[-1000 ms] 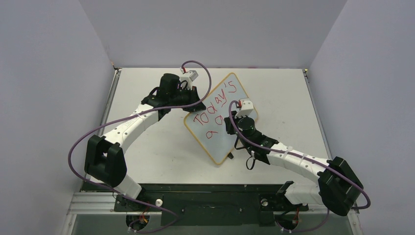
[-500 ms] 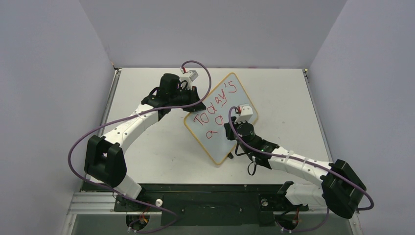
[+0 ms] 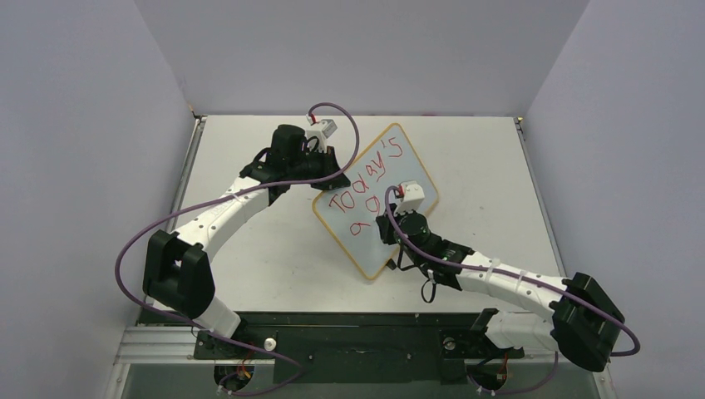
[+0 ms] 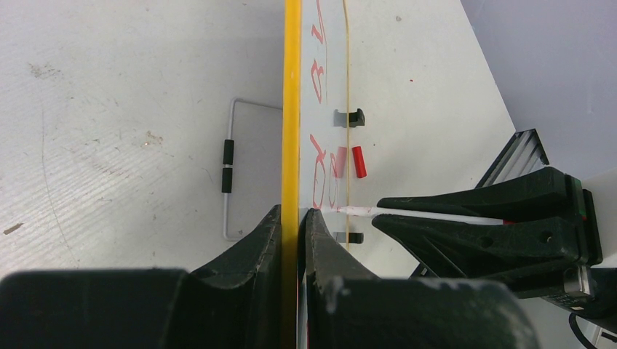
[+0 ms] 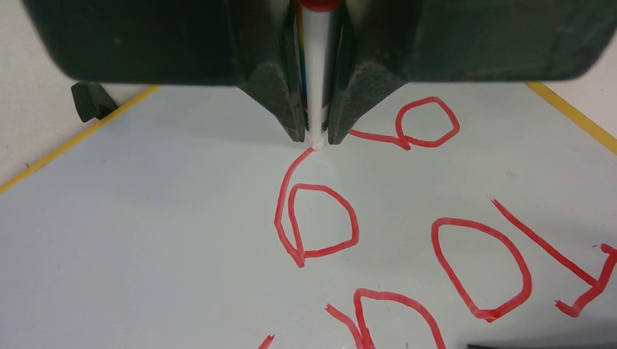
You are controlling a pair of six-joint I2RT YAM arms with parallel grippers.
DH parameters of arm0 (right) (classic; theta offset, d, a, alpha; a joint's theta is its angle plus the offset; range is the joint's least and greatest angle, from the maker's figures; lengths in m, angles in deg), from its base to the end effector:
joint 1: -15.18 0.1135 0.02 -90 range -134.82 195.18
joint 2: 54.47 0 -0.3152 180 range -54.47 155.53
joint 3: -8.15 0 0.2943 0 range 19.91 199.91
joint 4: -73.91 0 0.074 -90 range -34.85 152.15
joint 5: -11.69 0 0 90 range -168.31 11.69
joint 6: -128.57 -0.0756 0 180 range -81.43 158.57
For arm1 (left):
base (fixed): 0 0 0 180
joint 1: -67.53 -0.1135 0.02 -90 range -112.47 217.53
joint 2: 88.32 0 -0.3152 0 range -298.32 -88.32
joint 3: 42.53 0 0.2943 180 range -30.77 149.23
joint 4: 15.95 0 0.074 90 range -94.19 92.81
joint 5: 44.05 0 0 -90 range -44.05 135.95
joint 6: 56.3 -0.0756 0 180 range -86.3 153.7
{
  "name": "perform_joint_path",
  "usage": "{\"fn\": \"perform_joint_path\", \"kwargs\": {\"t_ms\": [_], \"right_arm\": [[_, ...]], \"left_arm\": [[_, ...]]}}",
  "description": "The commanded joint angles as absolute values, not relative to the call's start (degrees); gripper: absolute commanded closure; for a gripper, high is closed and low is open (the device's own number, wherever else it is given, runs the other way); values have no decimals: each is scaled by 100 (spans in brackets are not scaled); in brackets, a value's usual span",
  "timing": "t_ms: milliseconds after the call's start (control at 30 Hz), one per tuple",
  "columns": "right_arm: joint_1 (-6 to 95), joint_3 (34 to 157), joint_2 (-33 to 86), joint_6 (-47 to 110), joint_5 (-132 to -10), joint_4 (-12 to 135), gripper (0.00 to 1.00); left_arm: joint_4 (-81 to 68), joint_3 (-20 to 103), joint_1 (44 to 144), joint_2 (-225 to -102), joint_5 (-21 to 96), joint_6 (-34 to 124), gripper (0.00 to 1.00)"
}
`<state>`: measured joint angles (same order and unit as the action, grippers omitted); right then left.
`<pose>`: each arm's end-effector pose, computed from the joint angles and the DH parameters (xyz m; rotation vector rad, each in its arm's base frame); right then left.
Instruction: Write a sentence on the whiteboard
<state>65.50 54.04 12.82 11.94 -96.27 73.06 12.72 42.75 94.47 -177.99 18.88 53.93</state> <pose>0.2142 0.2217 0.2416 -0.2002 1.9742 0.5801 0.3678 -0.2255 0.3291 0.4196 2.2011 -0.9723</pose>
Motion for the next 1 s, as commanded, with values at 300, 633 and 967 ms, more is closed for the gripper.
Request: {"fn": "perform_joint_path", "kwargs": {"t_ms": [300, 633, 967], "right_arm": [[6674, 6679, 996, 1511, -9622, 6734, 100], [6529, 6652, 749, 1709, -10231, 6515, 100], [5780, 6521, 1152, 1552, -9562, 6826, 100]], "left_arm": [[1118, 4270, 9460, -17604, 2312, 4864, 100], [1106, 4257, 9460, -17569, 2303, 4864, 100], [1083, 4267, 9464, -17626, 2308, 4881, 100]]}}
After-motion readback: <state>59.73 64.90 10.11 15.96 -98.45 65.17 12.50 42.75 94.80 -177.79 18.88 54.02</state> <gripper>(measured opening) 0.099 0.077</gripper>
